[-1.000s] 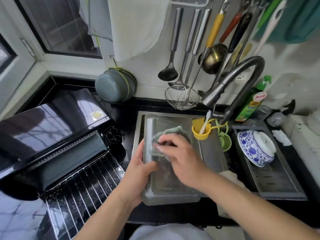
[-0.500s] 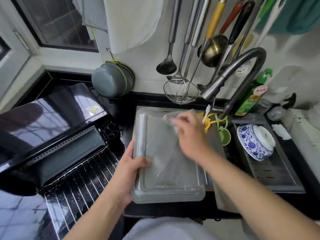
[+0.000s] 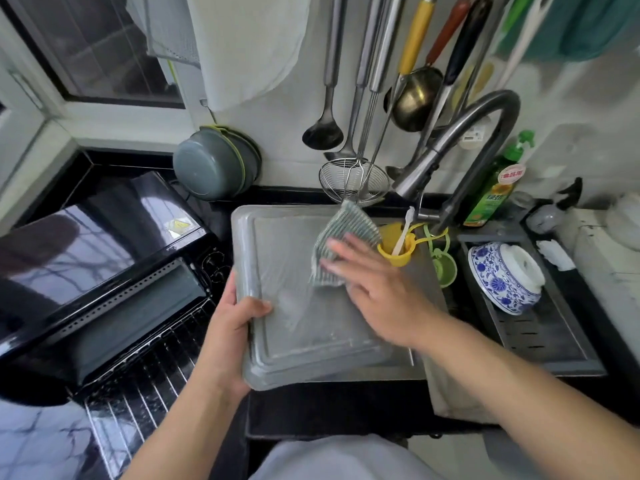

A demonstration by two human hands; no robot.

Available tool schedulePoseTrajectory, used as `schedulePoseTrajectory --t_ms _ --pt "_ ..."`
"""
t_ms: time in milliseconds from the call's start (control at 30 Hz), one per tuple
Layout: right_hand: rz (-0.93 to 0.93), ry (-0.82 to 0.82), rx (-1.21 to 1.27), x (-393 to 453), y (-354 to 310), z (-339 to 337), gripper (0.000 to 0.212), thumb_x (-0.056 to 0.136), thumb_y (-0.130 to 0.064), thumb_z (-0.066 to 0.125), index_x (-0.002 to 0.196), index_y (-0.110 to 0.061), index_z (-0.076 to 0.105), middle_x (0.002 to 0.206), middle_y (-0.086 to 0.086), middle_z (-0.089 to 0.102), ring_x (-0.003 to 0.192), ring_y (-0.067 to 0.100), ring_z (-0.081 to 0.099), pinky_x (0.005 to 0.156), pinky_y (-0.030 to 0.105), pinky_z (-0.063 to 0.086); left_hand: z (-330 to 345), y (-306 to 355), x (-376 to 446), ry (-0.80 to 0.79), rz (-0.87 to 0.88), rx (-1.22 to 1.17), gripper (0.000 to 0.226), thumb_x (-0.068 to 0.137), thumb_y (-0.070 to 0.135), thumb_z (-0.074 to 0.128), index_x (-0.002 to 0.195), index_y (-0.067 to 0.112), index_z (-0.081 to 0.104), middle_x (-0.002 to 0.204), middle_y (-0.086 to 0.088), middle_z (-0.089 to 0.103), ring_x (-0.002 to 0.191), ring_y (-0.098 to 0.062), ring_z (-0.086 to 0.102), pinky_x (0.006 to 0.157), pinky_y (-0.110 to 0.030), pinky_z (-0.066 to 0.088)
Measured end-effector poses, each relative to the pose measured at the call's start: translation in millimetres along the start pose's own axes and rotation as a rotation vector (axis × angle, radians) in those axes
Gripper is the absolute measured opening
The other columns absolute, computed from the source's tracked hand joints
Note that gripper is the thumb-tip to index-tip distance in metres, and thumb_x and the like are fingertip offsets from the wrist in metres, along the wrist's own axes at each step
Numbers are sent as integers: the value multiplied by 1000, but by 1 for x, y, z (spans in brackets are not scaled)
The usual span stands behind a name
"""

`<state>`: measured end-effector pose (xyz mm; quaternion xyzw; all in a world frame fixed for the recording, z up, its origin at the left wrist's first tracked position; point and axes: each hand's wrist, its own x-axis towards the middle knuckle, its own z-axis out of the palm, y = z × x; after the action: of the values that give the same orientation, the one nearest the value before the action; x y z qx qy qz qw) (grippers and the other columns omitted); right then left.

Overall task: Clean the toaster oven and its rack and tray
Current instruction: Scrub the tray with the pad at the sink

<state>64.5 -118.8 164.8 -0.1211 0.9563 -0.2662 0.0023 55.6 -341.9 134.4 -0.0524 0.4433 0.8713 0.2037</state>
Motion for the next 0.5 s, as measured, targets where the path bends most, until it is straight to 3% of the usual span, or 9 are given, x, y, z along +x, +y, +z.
schedulePoseTrajectory --t_ms 133,233,300,333,400,467,500 --pt "-217 -154 -14 -57 -26 28 45 105 -31 39 150 -32 38 163 -14 13 151 4 -5 124 32 6 -6 5 7 88 1 -48 56 73 -1 52 122 22 66 113 -17 69 91 -32 70 71 -44 63" --pt "26 -96 -85 5 -1 14 49 106 -44 28 154 -36 24 164 -16 2 150 4 -9 125 41 5 7 -7 3 85 -42 -29 48 80 2 55 124 17 65 113 -18 70 91 -31 71 72 -43 63" --pt "114 -57 -87 15 3 9 50 106 -43 29 155 -32 26 164 -13 5 151 6 -5 124 42 8 14 -12 2 82 -77 -41 34 96 18 54 128 19 65 117 -15 73 98 -30 73 78 -45 63" --pt "58 -65 -86 6 -5 13 49 106 -41 30 154 -30 29 164 -12 8 151 5 -4 125 40 8 17 -12 1 82 -114 -73 35 103 33 49 131 18 65 120 -16 73 103 -32 73 81 -45 63" --pt "-169 -145 -81 -30 -32 28 46 106 -37 35 151 -27 37 164 -9 15 151 5 -3 125 33 4 14 -13 3 109 -199 -129 61 103 57 41 132 10 66 124 -21 70 110 -36 71 85 -45 63" --pt "-300 -172 -71 -28 -41 31 44 106 -36 35 149 -27 41 163 -7 19 152 7 -1 125 33 4 17 -15 4 119 -248 -171 64 102 59 44 129 6 68 126 -24 69 111 -36 71 86 -43 63" --pt "-263 -136 -75 -9 -37 27 45 106 -39 32 149 -29 39 163 -9 18 152 7 0 125 36 6 19 -17 4 108 -245 -170 61 104 57 43 132 8 67 129 -24 68 114 -36 70 87 -44 63"
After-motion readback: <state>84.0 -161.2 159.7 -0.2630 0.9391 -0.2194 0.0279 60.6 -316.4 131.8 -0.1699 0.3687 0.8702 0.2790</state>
